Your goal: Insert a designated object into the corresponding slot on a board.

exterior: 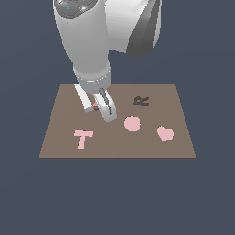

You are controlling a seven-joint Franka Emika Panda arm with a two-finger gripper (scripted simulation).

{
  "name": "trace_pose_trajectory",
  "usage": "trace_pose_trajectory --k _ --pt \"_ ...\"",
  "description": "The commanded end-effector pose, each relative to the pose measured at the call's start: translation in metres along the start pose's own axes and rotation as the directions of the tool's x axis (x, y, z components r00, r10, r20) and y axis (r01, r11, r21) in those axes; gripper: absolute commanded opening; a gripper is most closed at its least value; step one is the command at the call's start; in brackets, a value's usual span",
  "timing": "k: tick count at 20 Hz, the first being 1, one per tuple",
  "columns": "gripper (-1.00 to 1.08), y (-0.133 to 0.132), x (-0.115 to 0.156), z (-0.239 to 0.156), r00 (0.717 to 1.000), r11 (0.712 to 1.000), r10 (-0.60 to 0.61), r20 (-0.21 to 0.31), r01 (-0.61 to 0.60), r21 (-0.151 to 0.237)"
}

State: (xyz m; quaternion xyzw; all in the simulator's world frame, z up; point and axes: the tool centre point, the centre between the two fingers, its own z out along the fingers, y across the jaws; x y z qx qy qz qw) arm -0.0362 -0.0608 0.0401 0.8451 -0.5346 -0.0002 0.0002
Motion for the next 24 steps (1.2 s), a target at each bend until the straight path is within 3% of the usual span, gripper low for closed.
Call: trace_pose_trajectory --k 1,18,19,24 --pt "-1.00 -0.001 0.000 0.000 1.000 1.000 0.021 0.000 -0.021 0.000" --pt "-1.00 -0.001 0.001 0.010 1.000 1.000 0.023 0.000 -0.023 0.000" --pt "1.00 -0.001 0.001 0.010 1.000 1.000 0.023 0.000 -0.023 0.000" --pt "1.00 -0.001 0.001 0.010 1.000 1.000 0.023 0.000 -0.023 0.000"
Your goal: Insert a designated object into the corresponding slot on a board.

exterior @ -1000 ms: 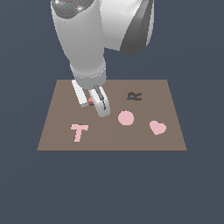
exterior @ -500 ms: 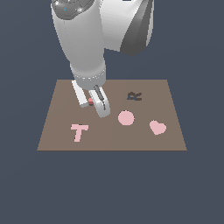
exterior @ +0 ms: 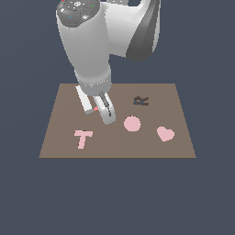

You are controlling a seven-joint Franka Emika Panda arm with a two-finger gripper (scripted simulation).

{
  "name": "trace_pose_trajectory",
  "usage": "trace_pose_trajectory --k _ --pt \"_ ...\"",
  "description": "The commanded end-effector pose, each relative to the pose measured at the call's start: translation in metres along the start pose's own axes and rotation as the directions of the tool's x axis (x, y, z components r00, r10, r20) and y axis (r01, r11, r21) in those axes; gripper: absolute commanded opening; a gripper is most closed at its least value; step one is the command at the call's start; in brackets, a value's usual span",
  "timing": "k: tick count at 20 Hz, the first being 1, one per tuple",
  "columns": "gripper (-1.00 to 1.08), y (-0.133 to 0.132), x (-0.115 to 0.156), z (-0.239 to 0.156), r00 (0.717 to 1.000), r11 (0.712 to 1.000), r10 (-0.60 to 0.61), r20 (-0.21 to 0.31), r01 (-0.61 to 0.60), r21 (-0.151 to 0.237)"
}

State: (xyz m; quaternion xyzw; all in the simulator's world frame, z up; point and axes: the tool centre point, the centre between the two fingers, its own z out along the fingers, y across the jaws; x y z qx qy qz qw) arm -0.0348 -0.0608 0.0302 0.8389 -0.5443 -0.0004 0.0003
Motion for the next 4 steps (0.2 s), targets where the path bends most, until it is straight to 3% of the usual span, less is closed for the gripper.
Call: trace_pose_trajectory --k 1,4 --pt "1.00 -0.0001 0.0000 0.0000 1.000 1.000 0.000 0.000 0.000 0.000" --pt "1.00 -0.0001 0.0000 0.0000 1.000 1.000 0.000 0.000 0.000 0.000"
